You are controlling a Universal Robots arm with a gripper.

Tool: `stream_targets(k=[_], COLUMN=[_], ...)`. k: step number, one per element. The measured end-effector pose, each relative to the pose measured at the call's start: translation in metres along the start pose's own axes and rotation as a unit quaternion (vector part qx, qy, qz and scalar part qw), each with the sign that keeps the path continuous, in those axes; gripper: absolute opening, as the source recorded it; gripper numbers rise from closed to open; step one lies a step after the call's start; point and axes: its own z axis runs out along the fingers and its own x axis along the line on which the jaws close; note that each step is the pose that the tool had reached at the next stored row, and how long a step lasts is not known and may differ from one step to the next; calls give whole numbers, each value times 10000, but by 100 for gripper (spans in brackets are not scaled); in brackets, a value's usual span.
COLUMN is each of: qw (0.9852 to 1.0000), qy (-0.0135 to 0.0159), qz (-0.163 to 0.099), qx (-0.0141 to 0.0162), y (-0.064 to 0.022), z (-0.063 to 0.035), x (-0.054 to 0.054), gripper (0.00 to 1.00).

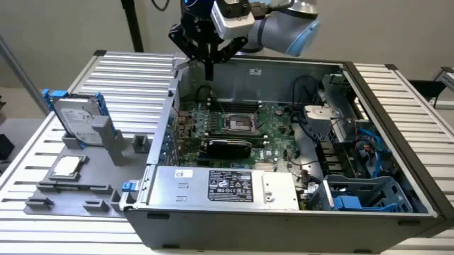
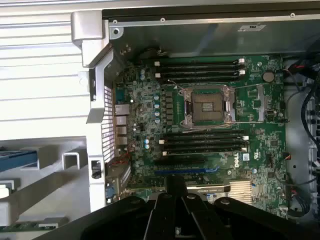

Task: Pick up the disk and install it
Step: 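Reach for the disk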

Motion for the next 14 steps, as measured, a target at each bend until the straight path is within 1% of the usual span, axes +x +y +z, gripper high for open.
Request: stream_targets(k=[11,12,14], qw=[10000,10000,10000], qy=[1,6,16], qz=[1,1,1], qx=[0,1,2], y=[0,-2,-8], z=[0,-1,-1], x=[6,31,119], gripper=[11,11,11])
